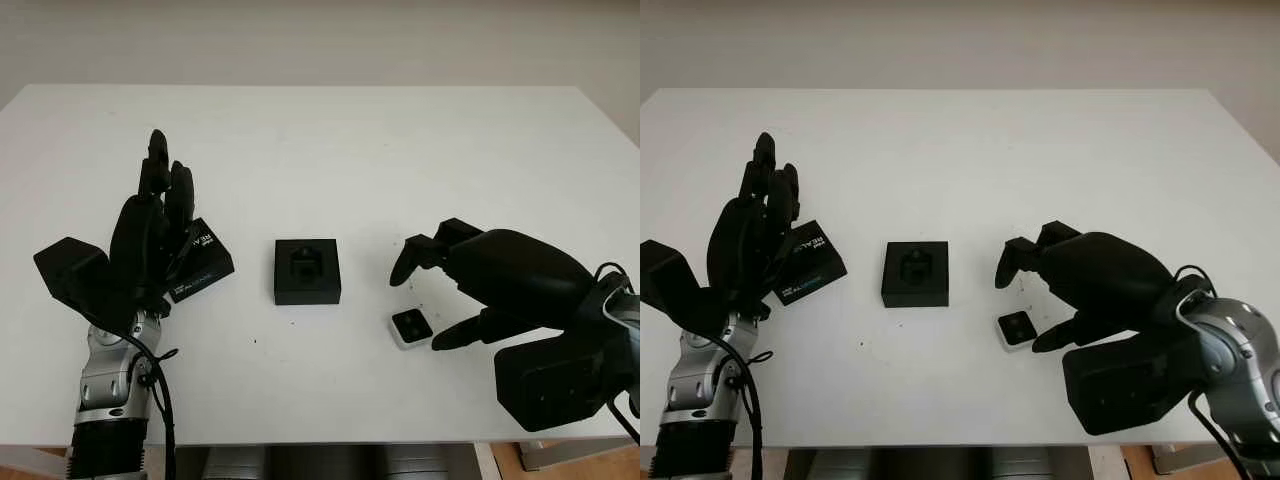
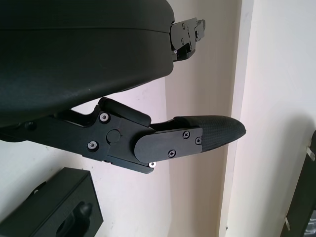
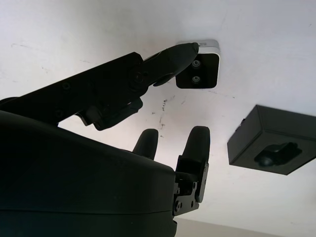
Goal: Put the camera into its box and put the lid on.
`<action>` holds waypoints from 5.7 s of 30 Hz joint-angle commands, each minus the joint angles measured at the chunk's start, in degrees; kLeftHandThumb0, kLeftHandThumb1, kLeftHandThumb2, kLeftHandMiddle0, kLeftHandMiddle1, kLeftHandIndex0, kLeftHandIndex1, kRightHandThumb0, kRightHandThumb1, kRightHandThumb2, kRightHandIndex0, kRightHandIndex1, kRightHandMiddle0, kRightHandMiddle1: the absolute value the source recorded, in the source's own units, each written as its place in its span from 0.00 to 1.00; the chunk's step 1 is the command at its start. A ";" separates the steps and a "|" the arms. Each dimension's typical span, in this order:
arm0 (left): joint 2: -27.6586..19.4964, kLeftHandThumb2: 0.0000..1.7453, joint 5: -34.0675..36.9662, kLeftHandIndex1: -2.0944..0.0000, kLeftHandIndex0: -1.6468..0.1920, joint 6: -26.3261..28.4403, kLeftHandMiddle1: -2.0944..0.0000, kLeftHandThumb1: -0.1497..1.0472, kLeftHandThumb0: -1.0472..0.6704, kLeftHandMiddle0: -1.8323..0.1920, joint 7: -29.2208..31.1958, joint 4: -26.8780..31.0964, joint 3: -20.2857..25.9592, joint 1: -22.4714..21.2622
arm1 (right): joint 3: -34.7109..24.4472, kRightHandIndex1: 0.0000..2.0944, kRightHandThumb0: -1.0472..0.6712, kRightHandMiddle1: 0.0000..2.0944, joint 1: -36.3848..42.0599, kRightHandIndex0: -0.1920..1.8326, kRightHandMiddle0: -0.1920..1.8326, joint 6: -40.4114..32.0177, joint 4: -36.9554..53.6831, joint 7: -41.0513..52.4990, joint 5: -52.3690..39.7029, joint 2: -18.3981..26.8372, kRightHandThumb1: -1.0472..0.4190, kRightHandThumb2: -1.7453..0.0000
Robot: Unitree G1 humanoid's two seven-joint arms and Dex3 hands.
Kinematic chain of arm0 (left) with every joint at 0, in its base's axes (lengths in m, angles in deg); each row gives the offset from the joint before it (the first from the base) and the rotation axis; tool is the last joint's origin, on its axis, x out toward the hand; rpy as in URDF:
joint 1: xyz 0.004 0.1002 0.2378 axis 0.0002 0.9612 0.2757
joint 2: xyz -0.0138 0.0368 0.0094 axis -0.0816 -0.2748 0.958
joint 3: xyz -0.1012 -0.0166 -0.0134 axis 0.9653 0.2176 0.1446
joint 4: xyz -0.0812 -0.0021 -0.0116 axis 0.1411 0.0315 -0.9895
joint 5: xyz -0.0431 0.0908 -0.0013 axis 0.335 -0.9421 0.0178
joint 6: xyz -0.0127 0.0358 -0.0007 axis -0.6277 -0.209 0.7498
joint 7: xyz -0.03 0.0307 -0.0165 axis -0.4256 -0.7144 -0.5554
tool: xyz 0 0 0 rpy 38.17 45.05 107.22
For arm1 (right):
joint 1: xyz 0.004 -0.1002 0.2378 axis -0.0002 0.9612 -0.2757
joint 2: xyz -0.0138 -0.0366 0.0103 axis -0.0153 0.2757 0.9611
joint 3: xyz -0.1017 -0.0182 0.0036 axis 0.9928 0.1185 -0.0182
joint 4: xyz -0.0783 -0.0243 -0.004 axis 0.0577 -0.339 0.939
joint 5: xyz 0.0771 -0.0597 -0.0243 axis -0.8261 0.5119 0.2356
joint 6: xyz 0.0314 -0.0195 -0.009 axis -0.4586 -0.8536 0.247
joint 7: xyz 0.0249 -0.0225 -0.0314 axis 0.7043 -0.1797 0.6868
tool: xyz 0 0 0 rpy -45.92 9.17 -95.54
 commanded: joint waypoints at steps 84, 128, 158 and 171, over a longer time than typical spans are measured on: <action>-0.39 0.27 0.85 1.00 1.00 2.55 1.00 1.00 0.17 1.00 -0.40 4.31 -0.30 1.16 | 2.74 0.74 0.41 0.64 0.83 0.23 0.26 13.50 -11.28 -9.96 5.20 -1.65 0.00 0.91; 0.28 0.27 0.98 1.00 1.00 2.49 1.00 1.00 0.19 1.00 -0.10 4.20 -0.72 1.64 | 0.93 0.02 0.39 0.88 -10.27 0.16 0.21 -11.01 -11.28 -8.17 -8.24 -12.10 0.00 0.91; 0.66 0.27 0.28 1.00 1.00 1.59 1.00 1.00 0.18 1.00 -0.78 3.74 -0.91 1.35 | 6.93 0.02 0.37 0.86 -19.66 0.15 0.21 -11.29 -20.34 -11.95 -9.74 -22.51 0.00 0.91; 1.37 0.28 -0.43 1.00 1.00 1.43 1.00 1.00 0.18 1.00 -1.78 4.33 -1.23 1.78 | 9.25 0.03 0.37 0.87 -20.60 0.15 0.23 -11.03 -23.43 -13.87 -9.55 -26.50 0.00 0.92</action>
